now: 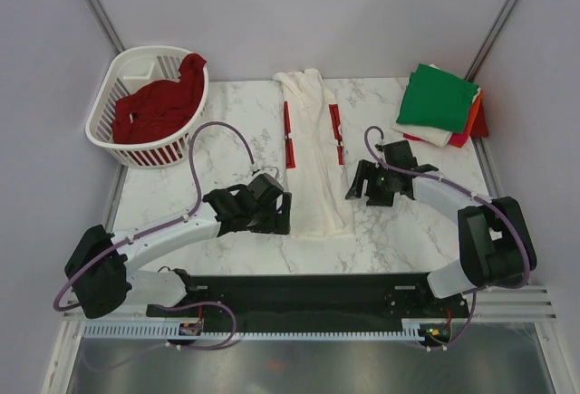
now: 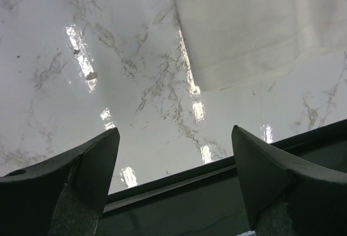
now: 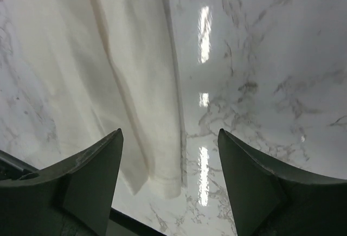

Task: Fold and stack the t-shirts
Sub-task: Fold the tshirt

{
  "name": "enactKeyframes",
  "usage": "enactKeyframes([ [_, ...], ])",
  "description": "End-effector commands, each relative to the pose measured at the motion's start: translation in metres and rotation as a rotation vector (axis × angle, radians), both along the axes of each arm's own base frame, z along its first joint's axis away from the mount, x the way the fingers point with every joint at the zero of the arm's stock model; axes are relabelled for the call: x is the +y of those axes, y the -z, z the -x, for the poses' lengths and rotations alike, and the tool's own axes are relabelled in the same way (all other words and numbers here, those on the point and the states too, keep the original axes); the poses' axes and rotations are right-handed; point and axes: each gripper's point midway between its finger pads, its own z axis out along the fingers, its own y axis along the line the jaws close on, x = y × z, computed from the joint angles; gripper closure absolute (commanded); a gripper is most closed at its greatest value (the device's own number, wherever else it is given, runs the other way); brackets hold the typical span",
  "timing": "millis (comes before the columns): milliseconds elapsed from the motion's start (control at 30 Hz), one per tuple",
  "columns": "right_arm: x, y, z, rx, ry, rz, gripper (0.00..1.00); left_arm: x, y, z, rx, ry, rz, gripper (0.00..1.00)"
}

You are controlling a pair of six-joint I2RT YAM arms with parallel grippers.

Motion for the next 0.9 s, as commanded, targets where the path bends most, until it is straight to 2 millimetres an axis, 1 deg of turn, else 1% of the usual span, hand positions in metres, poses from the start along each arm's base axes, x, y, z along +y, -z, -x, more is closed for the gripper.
enactKeyframes([
  [0, 0.010, 0.013, 0.030, 0.048, -0.050, -0.081, 0.22, -0.035, -0.005, -0.016, -0.035, -0.020, 0.146, 0.09],
  [33, 0.014, 0.014, 0.037, 0.059, -0.063, -0.102, 0.22, -0.039, -0.005, -0.019, -0.046, -0.019, 0.163, 0.09],
  [67, 0.014, 0.021, 0.047, 0.076, -0.067, -0.106, 0.23, -0.042, -0.004, -0.020, -0.047, -0.024, 0.173, 0.09],
  [100, 0.016, 0.022, 0.048, 0.073, -0.066, -0.118, 0.23, -0.044, 0.002, -0.020, -0.038, -0.026, 0.172, 0.09],
  [133, 0.018, 0.027, 0.058, 0.096, -0.077, -0.126, 0.23, -0.046, 0.004, -0.022, -0.040, -0.026, 0.182, 0.09],
  [167, 0.020, 0.030, 0.061, 0.100, -0.082, -0.129, 0.24, -0.049, 0.007, -0.022, -0.033, -0.033, 0.188, 0.10],
  [200, 0.021, 0.032, 0.063, 0.104, -0.087, -0.131, 0.24, -0.049, 0.015, -0.022, -0.016, -0.035, 0.172, 0.11],
  [233, 0.024, 0.034, 0.067, 0.111, -0.099, -0.131, 0.25, -0.050, 0.020, -0.022, -0.008, -0.037, 0.167, 0.11],
  [367, 0.024, 0.041, 0.081, 0.136, -0.111, -0.136, 0.30, -0.056, 0.031, -0.025, 0.006, -0.049, 0.160, 0.14],
  [433, 0.023, 0.041, 0.085, 0.137, -0.109, -0.136, 0.32, -0.058, 0.036, -0.026, 0.010, -0.055, 0.156, 0.16],
  [467, 0.022, 0.041, 0.089, 0.136, -0.109, -0.135, 0.35, -0.060, 0.038, -0.026, 0.013, -0.057, 0.156, 0.18],
  [633, 0.017, 0.039, 0.097, 0.129, -0.097, -0.111, 0.44, -0.068, 0.040, -0.023, 0.023, -0.045, 0.161, 0.28],
  [667, 0.017, 0.037, 0.099, 0.121, -0.097, -0.114, 0.47, -0.069, 0.042, -0.022, 0.024, -0.042, 0.157, 0.30],
  [700, 0.016, 0.036, 0.100, 0.118, -0.096, -0.114, 0.51, -0.068, 0.043, -0.021, 0.025, -0.044, 0.152, 0.33],
  [767, 0.014, 0.039, 0.103, 0.123, -0.090, -0.109, 0.59, -0.070, 0.043, -0.022, 0.023, -0.044, 0.155, 0.36],
  [867, 0.014, 0.046, 0.104, 0.133, -0.091, -0.107, 0.62, -0.073, 0.048, -0.022, 0.029, -0.038, 0.149, 0.40],
])
